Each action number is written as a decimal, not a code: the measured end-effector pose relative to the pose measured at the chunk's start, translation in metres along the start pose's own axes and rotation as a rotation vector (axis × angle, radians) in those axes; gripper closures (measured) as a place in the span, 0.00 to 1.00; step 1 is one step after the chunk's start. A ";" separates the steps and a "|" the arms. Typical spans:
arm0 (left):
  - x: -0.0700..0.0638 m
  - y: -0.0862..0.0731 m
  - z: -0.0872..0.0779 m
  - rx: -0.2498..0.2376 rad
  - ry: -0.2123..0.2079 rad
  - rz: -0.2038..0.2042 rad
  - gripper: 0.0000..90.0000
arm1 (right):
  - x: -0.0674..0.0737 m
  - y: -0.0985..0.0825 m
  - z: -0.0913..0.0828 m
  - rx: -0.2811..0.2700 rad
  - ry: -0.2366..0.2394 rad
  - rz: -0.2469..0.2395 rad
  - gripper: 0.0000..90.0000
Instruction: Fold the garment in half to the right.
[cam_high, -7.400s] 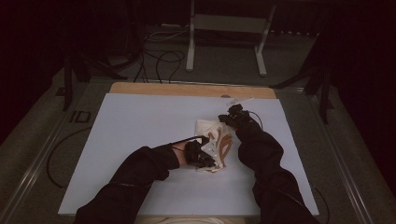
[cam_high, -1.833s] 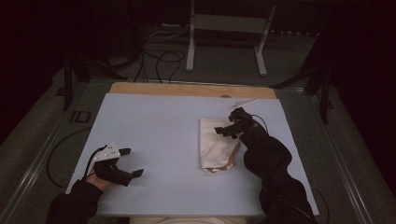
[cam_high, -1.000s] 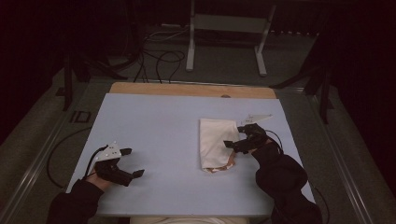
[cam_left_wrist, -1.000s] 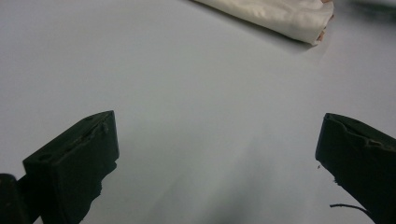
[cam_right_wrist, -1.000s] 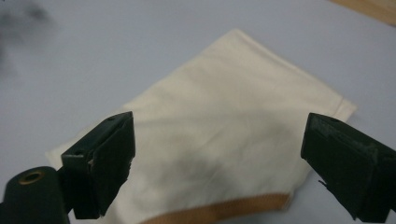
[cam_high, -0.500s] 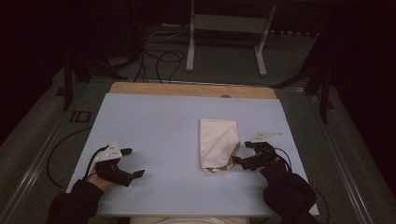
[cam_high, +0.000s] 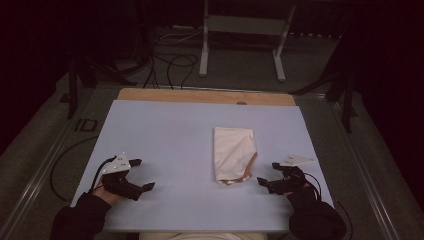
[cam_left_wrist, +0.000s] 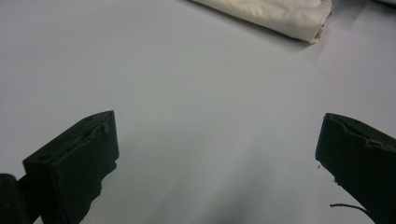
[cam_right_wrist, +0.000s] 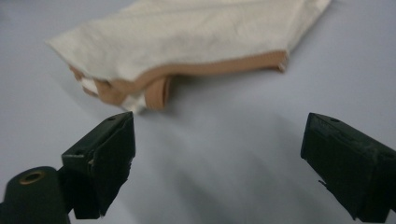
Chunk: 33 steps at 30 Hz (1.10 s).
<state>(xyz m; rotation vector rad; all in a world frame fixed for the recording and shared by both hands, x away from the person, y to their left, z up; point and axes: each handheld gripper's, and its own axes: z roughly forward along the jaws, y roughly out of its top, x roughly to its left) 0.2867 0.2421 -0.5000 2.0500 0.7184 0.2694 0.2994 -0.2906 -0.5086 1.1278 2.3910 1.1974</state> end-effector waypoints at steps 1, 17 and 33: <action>0.000 0.000 0.000 -0.001 -0.001 0.000 0.00 | 0.000 -0.003 0.000 0.002 -0.007 0.000 0.11; -0.001 0.000 0.000 0.000 -0.003 0.004 0.00 | 0.010 -0.015 0.008 0.026 -0.018 -0.029 0.11; -0.002 0.000 0.001 0.000 -0.004 0.009 0.00 | 0.010 -0.015 0.009 0.033 -0.019 -0.023 0.12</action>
